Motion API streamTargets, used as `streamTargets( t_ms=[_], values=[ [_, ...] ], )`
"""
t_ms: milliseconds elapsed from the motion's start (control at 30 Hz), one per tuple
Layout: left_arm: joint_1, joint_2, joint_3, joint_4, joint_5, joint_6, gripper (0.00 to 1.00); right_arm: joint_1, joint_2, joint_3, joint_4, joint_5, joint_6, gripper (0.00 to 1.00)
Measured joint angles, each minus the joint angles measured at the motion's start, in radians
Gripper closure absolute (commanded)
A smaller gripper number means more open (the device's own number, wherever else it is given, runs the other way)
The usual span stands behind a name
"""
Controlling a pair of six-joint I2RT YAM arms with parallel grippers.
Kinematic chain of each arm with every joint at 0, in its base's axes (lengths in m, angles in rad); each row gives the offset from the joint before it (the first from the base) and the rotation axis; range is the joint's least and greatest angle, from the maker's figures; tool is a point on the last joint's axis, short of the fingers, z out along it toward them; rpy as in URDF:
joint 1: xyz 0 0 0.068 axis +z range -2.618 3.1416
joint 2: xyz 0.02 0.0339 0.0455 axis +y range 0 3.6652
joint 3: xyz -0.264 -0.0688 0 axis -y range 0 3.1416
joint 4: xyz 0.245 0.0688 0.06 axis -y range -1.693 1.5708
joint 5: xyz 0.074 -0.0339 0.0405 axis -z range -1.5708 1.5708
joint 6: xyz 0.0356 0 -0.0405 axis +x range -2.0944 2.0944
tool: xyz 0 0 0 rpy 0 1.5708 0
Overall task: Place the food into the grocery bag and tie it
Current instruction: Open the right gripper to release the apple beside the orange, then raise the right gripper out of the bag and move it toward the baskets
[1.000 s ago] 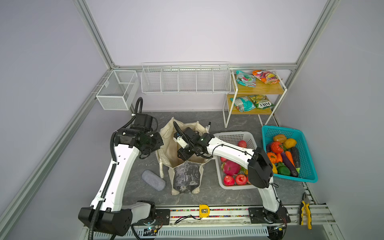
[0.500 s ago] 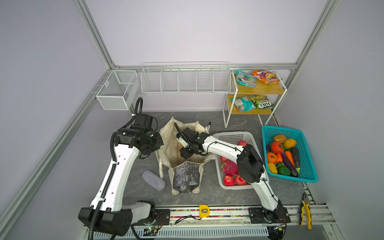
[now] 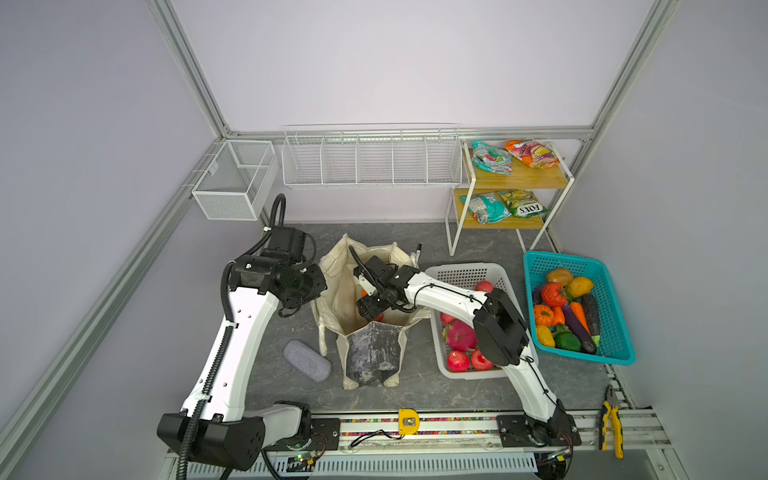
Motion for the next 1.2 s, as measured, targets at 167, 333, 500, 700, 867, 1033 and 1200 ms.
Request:
streamTargets(
  t_ms=[167, 333, 500, 700, 867, 1033, 1200],
  values=[
    [0.0, 0.0, 0.0, 0.0, 0.0, 0.0, 1.0, 0.0, -0.029, -0.008, 0.01, -0.011, -0.012, 0.12],
    [0.0, 0.0, 0.0, 0.0, 0.0, -0.003, 1.0, 0.0, -0.109, -0.017, 0.019, -0.01, -0.026, 0.12],
    [0.0, 0.001, 0.0, 0.001, 0.0, -0.008, 1.0, 0.0, -0.198, 0.022, 0.008, 0.018, -0.051, 0.12],
    [0.0, 0.009, 0.0, 0.006, 0.0, -0.012, 1.0, 0.0, -0.285, 0.108, -0.018, 0.08, -0.085, 0.12],
    [0.0, 0.022, 0.0, 0.018, 0.0, -0.016, 1.0, 0.0, -0.413, 0.107, -0.002, 0.178, -0.107, 0.12],
    [0.0, 0.023, 0.0, 0.019, -0.001, -0.019, 1.0, -0.001, -0.566, 0.02, 0.096, 0.314, -0.135, 0.12],
    [0.0, 0.023, 0.0, 0.019, -0.001, -0.019, 1.0, -0.003, -0.719, -0.173, 0.237, 0.467, -0.163, 0.12]
  ],
)
